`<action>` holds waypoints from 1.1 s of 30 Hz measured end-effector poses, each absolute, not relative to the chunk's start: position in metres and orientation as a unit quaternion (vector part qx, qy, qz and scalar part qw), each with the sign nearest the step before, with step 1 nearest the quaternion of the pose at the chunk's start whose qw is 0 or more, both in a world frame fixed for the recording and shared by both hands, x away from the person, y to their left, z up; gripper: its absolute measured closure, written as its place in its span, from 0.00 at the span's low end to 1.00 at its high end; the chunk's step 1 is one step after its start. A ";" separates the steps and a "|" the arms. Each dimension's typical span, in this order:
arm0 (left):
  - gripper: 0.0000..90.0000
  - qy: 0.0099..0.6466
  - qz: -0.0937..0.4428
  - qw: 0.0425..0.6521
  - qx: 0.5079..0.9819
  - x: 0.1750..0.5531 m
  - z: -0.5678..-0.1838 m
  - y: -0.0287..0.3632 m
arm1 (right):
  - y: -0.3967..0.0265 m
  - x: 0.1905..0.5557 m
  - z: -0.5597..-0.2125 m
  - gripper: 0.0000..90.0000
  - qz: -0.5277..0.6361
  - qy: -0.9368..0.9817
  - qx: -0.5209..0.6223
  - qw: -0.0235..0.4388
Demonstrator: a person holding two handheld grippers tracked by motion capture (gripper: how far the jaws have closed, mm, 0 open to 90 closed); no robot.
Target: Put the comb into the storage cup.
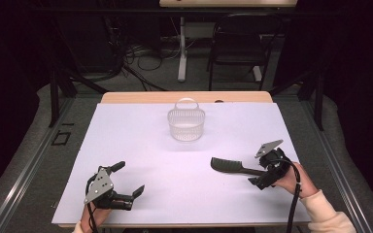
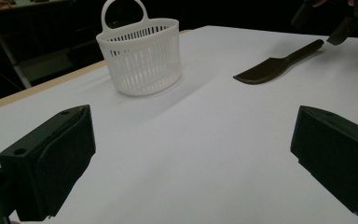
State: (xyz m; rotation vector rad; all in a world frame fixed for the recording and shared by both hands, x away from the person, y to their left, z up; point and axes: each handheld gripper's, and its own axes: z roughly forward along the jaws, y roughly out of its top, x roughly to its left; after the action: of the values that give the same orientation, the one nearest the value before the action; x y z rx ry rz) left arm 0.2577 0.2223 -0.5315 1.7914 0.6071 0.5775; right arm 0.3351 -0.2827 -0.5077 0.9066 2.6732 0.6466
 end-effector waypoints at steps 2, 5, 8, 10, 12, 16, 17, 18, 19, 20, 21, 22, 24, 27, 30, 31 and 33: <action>0.00 0.257 0.244 0.550 0.757 0.258 -0.531 0.222 | -0.281 0.336 -0.508 0.00 0.219 0.920 0.303 0.116; 0.00 0.257 0.244 0.550 0.756 0.258 -0.532 0.222 | -0.277 0.337 -0.507 0.00 0.210 0.925 0.297 0.112; 0.00 0.258 0.243 0.549 0.757 0.258 -0.532 0.222 | -0.274 0.338 -0.508 0.00 0.206 0.927 0.293 0.111; 0.00 0.257 0.244 0.549 0.757 0.258 -0.532 0.222 | -0.272 0.340 -0.508 0.00 0.208 0.930 0.281 0.115; 0.00 0.257 0.244 0.549 0.757 0.258 -0.532 0.222 | -0.270 0.341 -0.507 0.00 0.199 0.934 0.275 0.110; 0.00 0.256 0.243 0.549 0.757 0.258 -0.532 0.222 | -0.267 0.344 -0.505 0.00 0.196 0.937 0.268 0.110; 0.00 0.256 0.243 0.549 0.757 0.258 -0.532 0.222 | -0.266 0.344 -0.505 0.00 0.193 0.936 0.273 0.109; 0.00 0.256 0.244 0.549 0.757 0.258 -0.532 0.222 | -0.265 0.345 -0.504 0.00 0.190 0.938 0.268 0.108; 0.00 0.257 0.243 0.549 0.757 0.258 -0.532 0.222 | -0.264 0.346 -0.505 0.00 0.190 0.939 0.266 0.107; 0.00 0.257 0.244 0.549 0.757 0.258 -0.532 0.222 | -0.263 0.347 -0.504 0.00 0.181 0.942 0.265 0.102; 0.00 0.257 0.244 0.549 0.757 0.258 -0.532 0.222 | -0.262 0.347 -0.505 0.00 0.184 0.942 0.260 0.104; 0.00 0.257 0.244 0.549 0.757 0.258 -0.532 0.222 | -0.261 0.348 -0.505 0.00 0.179 0.944 0.260 0.100; 0.00 0.257 0.244 0.548 0.757 0.258 -0.532 0.222 | -0.259 0.349 -0.506 0.00 0.170 0.947 0.257 0.095; 0.00 0.256 0.244 0.548 0.758 0.258 -0.532 0.222 | -0.258 0.350 -0.508 0.00 0.169 0.949 0.249 0.093; 0.00 0.257 0.243 0.547 0.758 0.258 -0.532 0.222 | -0.256 0.352 -0.508 0.00 0.159 0.952 0.247 0.091; 0.00 0.257 0.243 0.547 0.759 0.258 -0.532 0.222 | -0.256 0.353 -0.508 0.00 0.156 0.952 0.247 0.093; 0.00 0.257 0.244 0.547 0.759 0.258 -0.532 0.222 | -0.254 0.354 -0.508 0.00 0.147 0.955 0.242 0.089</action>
State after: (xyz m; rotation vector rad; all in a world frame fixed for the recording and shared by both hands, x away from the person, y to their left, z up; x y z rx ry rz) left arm 0.2580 0.2223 -0.5316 1.7981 0.6083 0.5792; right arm 0.3541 -0.2545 -0.5080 0.7214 2.8413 0.4371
